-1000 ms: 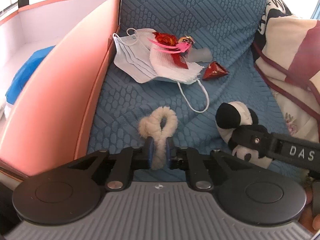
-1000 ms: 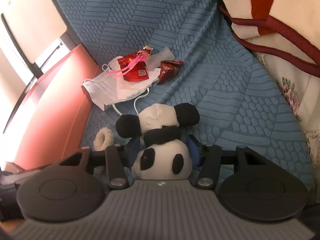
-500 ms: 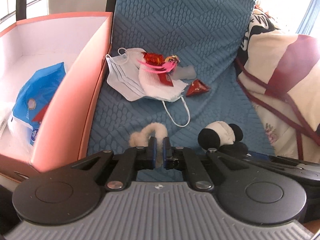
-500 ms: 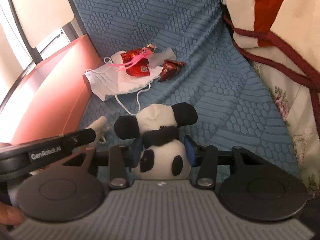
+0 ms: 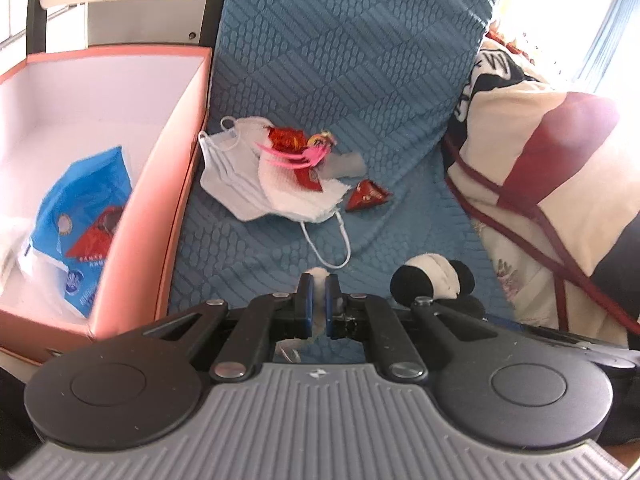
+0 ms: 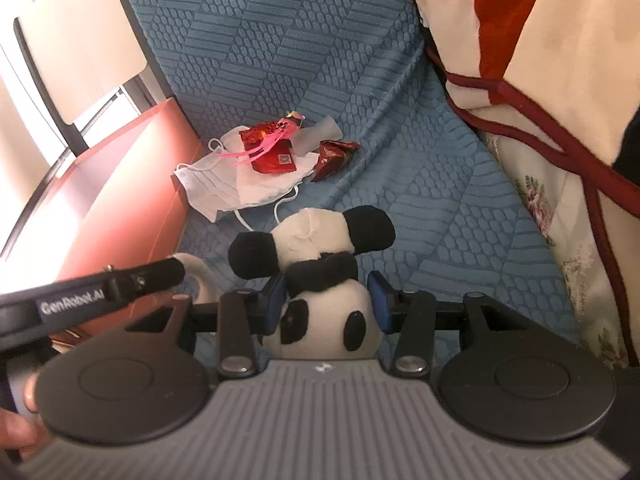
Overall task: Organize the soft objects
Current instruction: 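Carry the panda and white fluffy plush with both grippers toward the orange box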
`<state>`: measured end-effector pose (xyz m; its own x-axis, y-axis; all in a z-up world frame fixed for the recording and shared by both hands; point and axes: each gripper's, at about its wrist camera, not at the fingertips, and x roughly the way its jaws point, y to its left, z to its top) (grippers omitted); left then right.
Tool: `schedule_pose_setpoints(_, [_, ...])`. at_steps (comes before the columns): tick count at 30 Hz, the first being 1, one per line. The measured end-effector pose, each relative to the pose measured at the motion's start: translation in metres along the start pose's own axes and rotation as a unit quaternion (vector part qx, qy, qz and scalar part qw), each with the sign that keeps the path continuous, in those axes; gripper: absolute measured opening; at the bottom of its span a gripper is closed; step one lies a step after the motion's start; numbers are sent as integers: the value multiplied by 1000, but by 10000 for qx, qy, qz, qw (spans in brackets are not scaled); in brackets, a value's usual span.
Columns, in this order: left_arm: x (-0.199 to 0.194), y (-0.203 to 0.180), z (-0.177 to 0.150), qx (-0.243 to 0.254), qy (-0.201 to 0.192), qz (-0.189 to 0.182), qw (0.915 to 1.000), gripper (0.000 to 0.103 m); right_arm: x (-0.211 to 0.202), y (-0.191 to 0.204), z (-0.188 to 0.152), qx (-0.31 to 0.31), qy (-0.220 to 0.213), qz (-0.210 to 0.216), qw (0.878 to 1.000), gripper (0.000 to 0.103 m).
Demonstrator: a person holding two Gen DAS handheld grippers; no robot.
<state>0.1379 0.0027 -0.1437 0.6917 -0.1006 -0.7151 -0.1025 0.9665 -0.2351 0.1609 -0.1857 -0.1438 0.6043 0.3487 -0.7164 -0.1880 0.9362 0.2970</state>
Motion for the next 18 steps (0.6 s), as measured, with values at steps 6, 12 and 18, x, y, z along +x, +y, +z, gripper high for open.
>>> schedule_pose_setpoints(6, [-12, 0, 10, -74, 8, -121, 9999, 7, -17, 8, 9, -66, -116, -78, 9999, 48])
schedule_pose_setpoints(12, [-31, -2, 25, -25, -66, -276, 9996, 7, -41, 15, 18, -34, -205, -73, 9998, 48])
schedule_pose_setpoints(18, [-55, 5, 44, -121, -232, -439, 9987, 7, -61, 27, 29, -107, -336, -9, 9994, 48])
